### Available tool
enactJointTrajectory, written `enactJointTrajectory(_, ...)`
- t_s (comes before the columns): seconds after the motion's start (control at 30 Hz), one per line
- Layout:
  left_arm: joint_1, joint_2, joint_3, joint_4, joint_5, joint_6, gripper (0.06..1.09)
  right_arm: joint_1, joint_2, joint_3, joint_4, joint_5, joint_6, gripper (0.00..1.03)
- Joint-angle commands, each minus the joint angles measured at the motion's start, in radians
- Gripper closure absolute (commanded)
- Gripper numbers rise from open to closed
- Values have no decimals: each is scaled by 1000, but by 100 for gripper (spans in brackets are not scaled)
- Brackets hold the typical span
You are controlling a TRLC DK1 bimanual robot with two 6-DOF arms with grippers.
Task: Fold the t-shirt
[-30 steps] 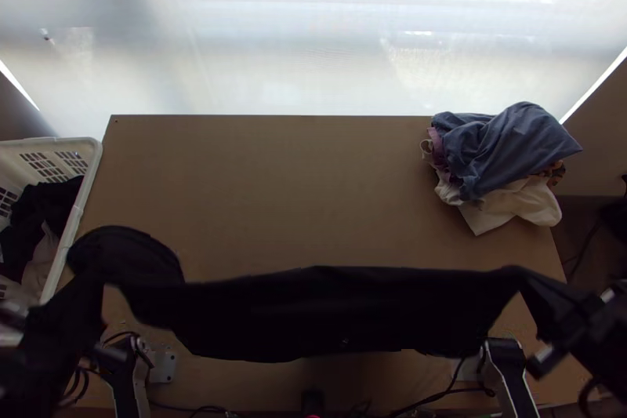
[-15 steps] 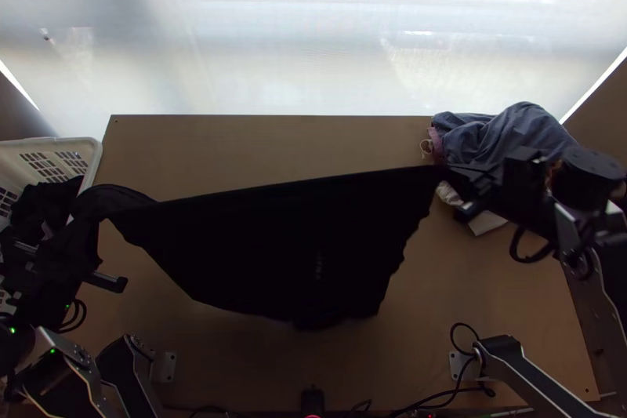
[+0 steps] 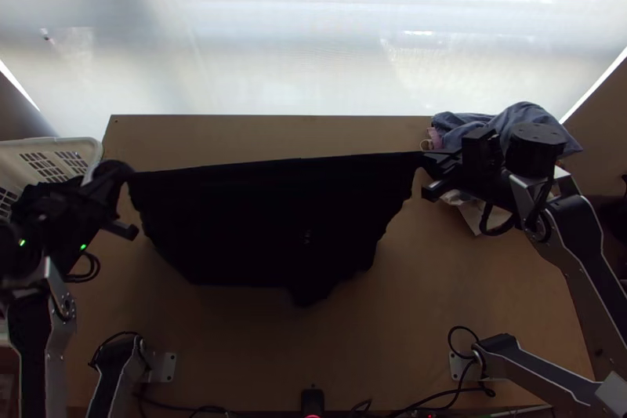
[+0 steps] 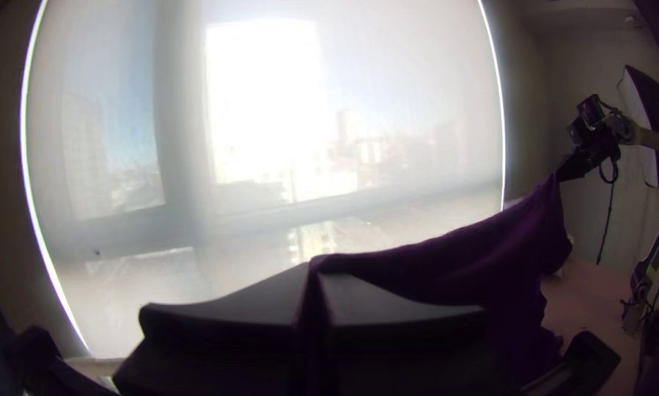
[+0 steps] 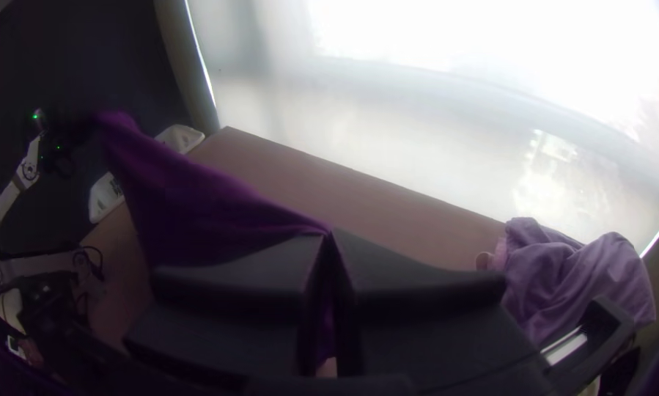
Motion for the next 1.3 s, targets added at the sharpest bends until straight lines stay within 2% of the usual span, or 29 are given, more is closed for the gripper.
enactJointTrajectory(0.0, -298, 293, 70, -10, -190, 72, 105, 36, 54, 2, 9, 47, -45, 100)
enactJointTrajectory(0.17, -320, 503, 98, 86, -241, 84, 105, 32, 114, 2, 35, 53, -64, 100)
enactJointTrajectory(0.33, -327, 692, 180, 152, -333, 119, 105, 1, 195, 7, 150, 99, -83, 100)
enactJointTrajectory(0.6, -329, 998, 447, 157, -474, 128, 105, -80, 433, 137, 273, 183, -123, 100)
enactJointTrajectory(0.83, -352, 1138, 602, 152, -543, 141, 105, -108, 644, 252, 337, 277, -176, 100)
enactJointTrajectory(0.97, -395, 1216, 636, 166, -574, 191, 102, -111, 752, 312, 337, 278, -196, 100)
enactJointTrajectory(1.07, -399, 1272, 676, 166, -595, 174, 102, -105, 819, 347, 336, 287, -219, 99)
enactJointTrajectory(1.1, -401, 1284, 682, 166, -600, 168, 92, -105, 833, 355, 334, 294, -221, 90)
enactJointTrajectory(1.17, -409, 1305, 687, 154, -609, 171, 44, -102, 858, 375, 309, 301, -221, 62)
enactJointTrajectory(1.2, -412, 1313, 685, 152, -614, 176, 33, -99, 867, 386, 294, 312, -221, 51)
enactJointTrajectory(1.27, -415, 1319, 682, 151, -621, 180, 13, -96, 875, 392, 282, 324, -221, 24)
